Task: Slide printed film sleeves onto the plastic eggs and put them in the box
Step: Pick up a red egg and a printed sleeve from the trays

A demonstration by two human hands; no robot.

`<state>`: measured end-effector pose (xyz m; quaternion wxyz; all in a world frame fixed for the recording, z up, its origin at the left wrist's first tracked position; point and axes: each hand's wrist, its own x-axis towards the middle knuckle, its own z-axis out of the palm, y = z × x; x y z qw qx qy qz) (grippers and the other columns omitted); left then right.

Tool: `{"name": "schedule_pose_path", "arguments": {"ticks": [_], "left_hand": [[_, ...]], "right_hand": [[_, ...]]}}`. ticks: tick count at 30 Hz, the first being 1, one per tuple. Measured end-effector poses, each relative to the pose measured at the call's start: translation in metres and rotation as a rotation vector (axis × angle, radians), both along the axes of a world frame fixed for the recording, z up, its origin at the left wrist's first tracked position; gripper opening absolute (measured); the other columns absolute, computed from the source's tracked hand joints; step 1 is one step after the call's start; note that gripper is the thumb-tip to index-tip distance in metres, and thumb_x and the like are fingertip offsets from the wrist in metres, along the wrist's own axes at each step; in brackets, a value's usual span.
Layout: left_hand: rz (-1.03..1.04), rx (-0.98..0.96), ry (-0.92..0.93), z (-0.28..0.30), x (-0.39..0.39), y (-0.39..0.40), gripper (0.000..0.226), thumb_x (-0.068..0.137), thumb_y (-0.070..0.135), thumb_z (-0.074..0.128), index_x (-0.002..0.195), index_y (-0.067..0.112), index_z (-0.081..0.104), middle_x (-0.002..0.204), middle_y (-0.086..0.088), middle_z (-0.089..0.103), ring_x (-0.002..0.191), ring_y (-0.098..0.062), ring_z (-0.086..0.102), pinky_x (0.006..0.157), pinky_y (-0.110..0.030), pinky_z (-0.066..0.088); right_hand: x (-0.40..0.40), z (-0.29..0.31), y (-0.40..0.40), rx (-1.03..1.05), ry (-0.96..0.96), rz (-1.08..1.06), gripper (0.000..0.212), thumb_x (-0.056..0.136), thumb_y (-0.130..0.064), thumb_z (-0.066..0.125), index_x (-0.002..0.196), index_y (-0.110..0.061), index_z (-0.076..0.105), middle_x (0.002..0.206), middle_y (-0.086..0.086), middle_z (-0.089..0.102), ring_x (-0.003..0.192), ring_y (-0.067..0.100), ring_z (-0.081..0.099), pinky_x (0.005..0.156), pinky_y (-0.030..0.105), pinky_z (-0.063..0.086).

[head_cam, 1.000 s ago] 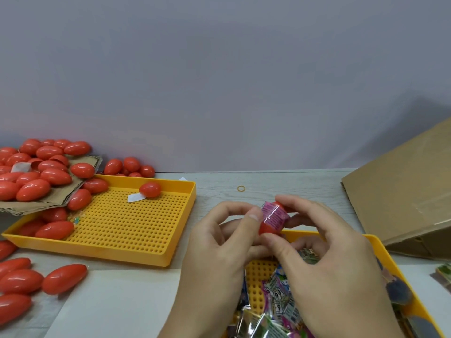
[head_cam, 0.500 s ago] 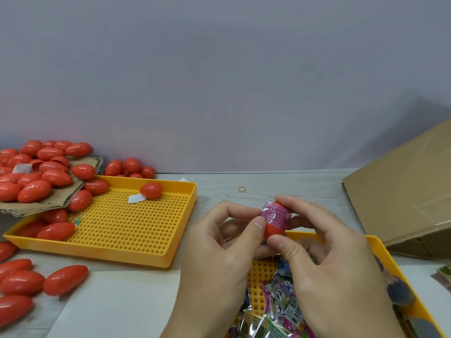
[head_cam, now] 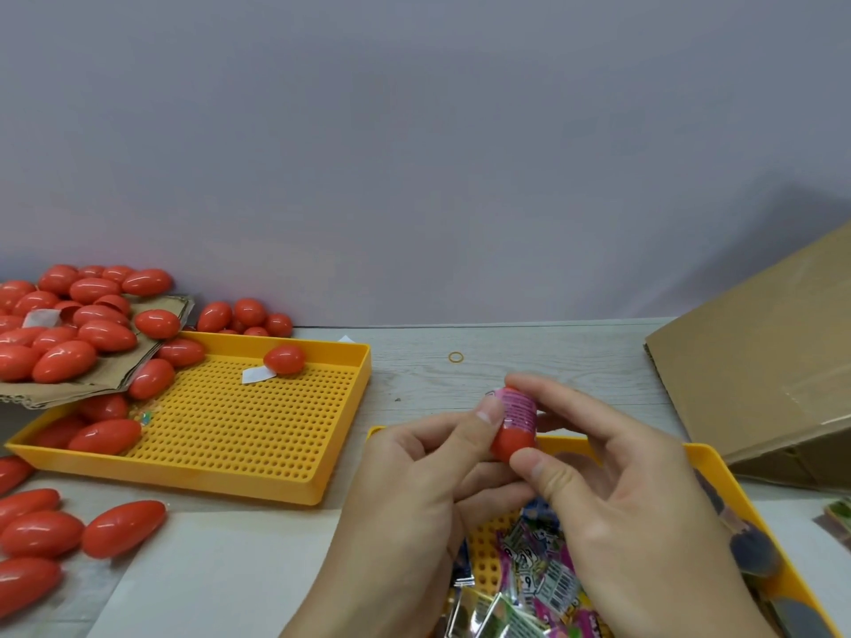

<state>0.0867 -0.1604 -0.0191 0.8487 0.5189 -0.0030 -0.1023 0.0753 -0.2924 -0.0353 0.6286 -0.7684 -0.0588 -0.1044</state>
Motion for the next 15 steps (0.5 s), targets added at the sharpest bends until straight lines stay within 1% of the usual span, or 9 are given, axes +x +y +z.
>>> {"name": "schedule_pose_path", "arguments": {"ticks": [2,5,8,11,13,15], "left_hand": [[-0.017,-0.004,0.012,-0.0015,0.0002,0.0012,0.036,0.066,0.029,0.073,0.086,0.000,0.079,0.086,-0.022,0.075,0.072,-0.025,0.075,0.057,-0.023,0.058],[-0.014,-0.010,0.029,-0.0030,0.0001,0.0017,0.039,0.064,0.026,0.074,0.088,-0.004,0.077,0.089,-0.025,0.074,0.072,-0.026,0.075,0.055,-0.023,0.058],[-0.026,-0.025,0.043,-0.0026,-0.0007,0.0011,0.039,0.067,0.024,0.073,0.091,-0.007,0.074,0.090,-0.029,0.073,0.074,-0.028,0.076,0.055,-0.024,0.059],[-0.034,-0.049,0.073,-0.0024,-0.0011,0.0011,0.045,0.065,0.023,0.074,0.094,-0.010,0.071,0.090,-0.032,0.072,0.073,-0.028,0.075,0.056,-0.025,0.059],[-0.036,-0.078,0.093,-0.0020,-0.0013,0.0005,0.048,0.064,0.026,0.075,0.095,-0.011,0.071,0.095,-0.037,0.069,0.080,-0.031,0.075,0.059,-0.028,0.061],[-0.048,-0.123,0.107,-0.0010,-0.0015,0.0003,0.042,0.066,0.028,0.073,0.088,-0.008,0.074,0.096,-0.037,0.069,0.085,-0.033,0.074,0.065,-0.032,0.062]], "right_hand": [[-0.0004,0.0000,0.0004,0.002,-0.018,0.002,0.061,0.082,-0.002,0.072,0.107,-0.057,0.066,0.106,-0.019,0.071,0.092,0.006,0.070,0.080,0.022,0.055],[-0.0002,0.0001,0.0007,0.027,-0.040,-0.003,0.057,0.081,0.004,0.071,0.103,-0.049,0.071,0.107,-0.020,0.071,0.094,0.003,0.069,0.080,0.011,0.051],[0.0004,-0.0009,0.0015,0.032,-0.046,-0.011,0.056,0.082,0.005,0.070,0.104,-0.046,0.072,0.107,-0.017,0.071,0.094,0.004,0.069,0.080,0.011,0.051],[0.0002,0.0000,0.0028,0.041,-0.041,-0.016,0.053,0.082,0.006,0.069,0.103,-0.043,0.073,0.107,-0.017,0.071,0.096,0.005,0.069,0.079,0.013,0.052],[0.0000,0.0016,0.0029,0.088,-0.041,-0.008,0.052,0.082,0.009,0.068,0.101,-0.040,0.073,0.106,-0.017,0.072,0.096,0.001,0.069,0.078,0.009,0.050],[0.0003,0.0042,0.0029,0.187,-0.033,0.022,0.053,0.081,0.015,0.065,0.102,-0.033,0.073,0.104,-0.014,0.074,0.096,-0.001,0.069,0.076,0.006,0.049]]}}
